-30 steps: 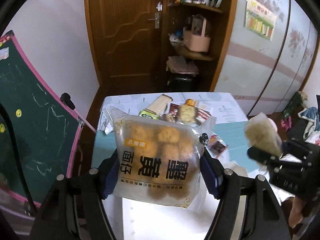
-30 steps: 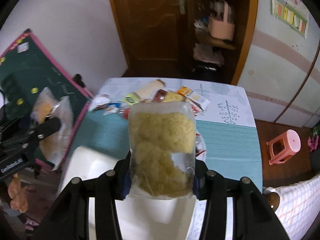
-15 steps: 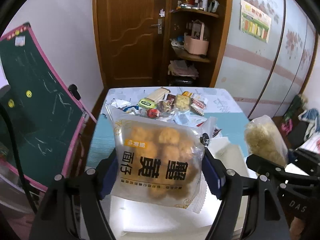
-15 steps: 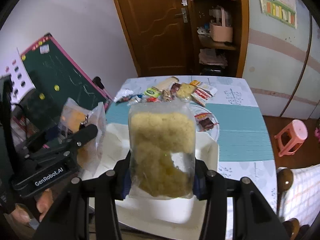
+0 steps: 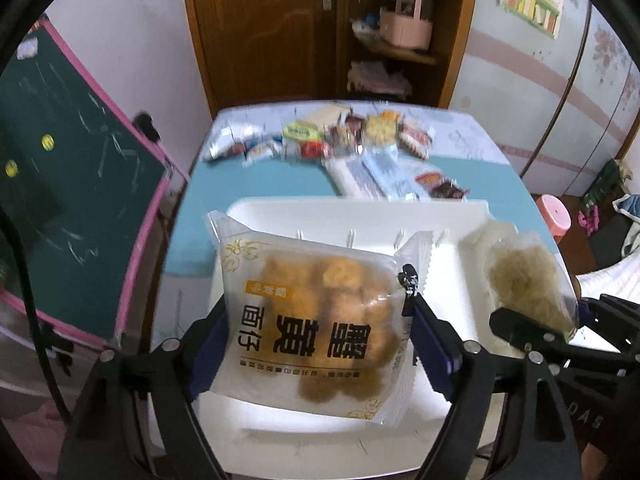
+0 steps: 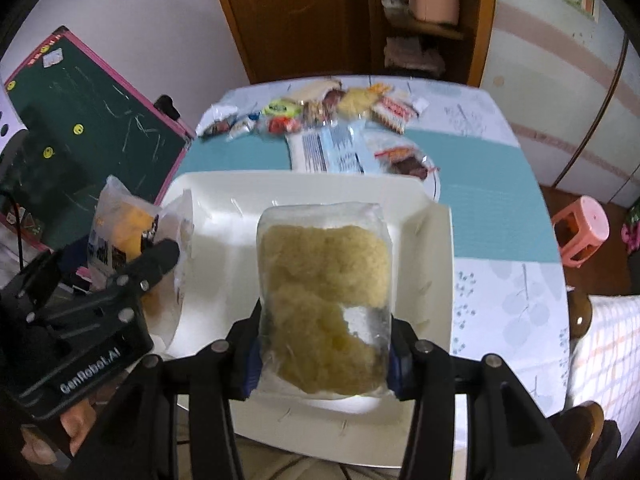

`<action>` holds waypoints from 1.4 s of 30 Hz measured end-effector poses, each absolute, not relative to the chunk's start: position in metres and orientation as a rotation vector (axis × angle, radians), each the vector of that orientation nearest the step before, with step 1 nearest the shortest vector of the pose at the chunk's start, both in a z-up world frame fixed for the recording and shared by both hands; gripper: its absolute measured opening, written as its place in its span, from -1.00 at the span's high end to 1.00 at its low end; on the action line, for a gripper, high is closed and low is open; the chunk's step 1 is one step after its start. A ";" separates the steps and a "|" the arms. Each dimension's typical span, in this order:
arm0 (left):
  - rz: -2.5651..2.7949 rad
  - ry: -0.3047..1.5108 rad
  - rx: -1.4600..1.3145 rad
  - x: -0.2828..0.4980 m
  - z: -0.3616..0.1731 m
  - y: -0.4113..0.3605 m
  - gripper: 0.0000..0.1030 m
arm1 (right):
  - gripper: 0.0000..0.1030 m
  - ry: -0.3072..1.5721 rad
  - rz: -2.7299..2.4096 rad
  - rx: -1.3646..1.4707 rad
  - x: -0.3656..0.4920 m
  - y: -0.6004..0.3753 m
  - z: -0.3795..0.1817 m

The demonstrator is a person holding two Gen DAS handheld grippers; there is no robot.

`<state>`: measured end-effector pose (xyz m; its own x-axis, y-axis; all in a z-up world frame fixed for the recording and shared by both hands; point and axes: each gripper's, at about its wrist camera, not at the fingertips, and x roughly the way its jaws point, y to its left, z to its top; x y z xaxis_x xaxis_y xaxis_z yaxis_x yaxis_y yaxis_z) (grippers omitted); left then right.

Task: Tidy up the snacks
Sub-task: 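Carry both bags over the white tray and release them inside, then move both tools back toward the snacks on the table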

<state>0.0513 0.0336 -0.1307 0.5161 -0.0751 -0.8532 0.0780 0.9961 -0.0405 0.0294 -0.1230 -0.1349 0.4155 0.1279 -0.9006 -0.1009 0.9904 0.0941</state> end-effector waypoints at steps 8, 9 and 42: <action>-0.077 1.094 -0.039 0.057 -0.149 0.038 -0.82 | -0.18 1.189 0.123 0.049 0.035 -0.126 -0.147; -0.074 1.098 -0.049 0.057 -0.150 0.040 -0.83 | -0.30 1.190 0.109 0.047 0.035 -0.127 -0.148; -0.014 1.070 -0.087 0.049 -0.132 0.046 -0.99 | -0.61 1.098 0.056 0.018 0.019 -0.129 -0.127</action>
<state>0.0491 0.0463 -0.1316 0.4806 -0.0542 -0.8753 -0.0306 0.9964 -0.0785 0.0191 -0.1292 -0.1273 0.4544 0.0540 -0.8892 -0.0360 0.9985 0.0422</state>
